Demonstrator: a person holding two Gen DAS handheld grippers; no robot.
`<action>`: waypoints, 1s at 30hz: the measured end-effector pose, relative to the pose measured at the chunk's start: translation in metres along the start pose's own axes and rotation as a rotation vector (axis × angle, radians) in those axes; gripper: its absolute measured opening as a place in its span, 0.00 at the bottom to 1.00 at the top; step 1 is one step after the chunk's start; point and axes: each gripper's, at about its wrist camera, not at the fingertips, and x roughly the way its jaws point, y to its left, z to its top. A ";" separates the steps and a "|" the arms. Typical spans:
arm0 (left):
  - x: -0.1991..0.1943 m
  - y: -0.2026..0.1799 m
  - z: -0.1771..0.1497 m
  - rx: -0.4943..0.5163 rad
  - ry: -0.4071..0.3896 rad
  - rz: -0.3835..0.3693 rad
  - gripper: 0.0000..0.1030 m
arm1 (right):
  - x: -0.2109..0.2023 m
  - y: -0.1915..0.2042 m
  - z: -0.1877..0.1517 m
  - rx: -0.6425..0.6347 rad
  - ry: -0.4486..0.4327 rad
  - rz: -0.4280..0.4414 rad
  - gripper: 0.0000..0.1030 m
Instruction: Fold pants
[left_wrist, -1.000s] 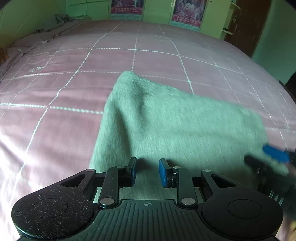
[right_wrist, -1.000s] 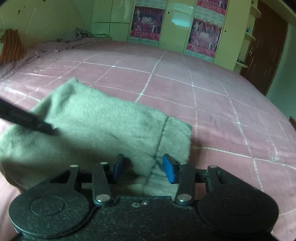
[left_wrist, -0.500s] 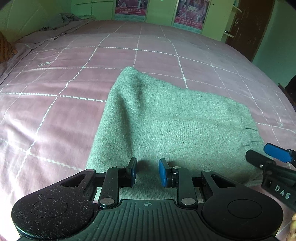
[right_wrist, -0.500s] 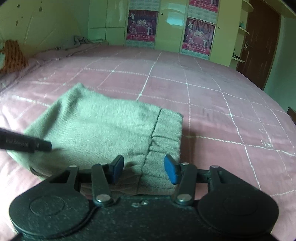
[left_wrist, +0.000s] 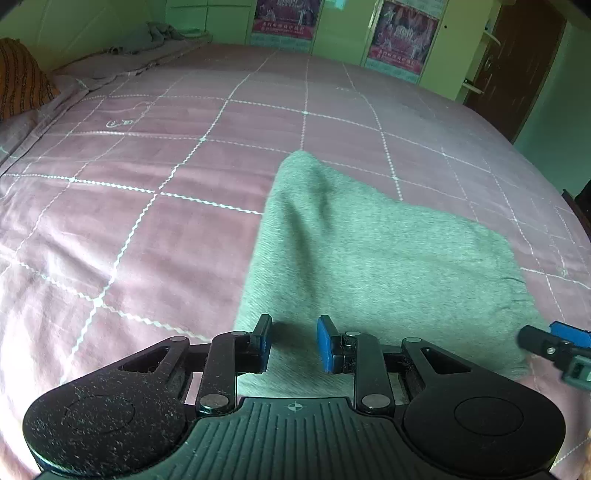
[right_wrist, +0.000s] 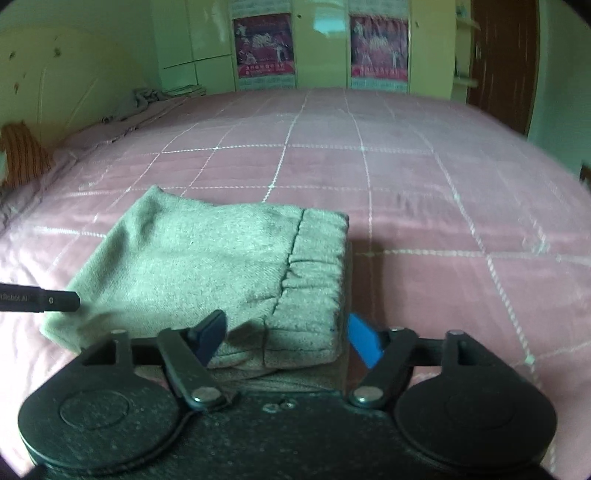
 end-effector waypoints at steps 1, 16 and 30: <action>0.002 0.003 0.002 -0.005 0.003 -0.003 0.26 | 0.002 -0.005 0.002 0.026 0.014 0.023 0.79; 0.074 0.034 0.024 -0.075 0.161 -0.156 0.76 | 0.062 -0.073 0.003 0.359 0.214 0.248 0.94; 0.091 0.046 0.027 -0.214 0.221 -0.424 0.27 | 0.078 -0.089 0.001 0.494 0.195 0.490 0.47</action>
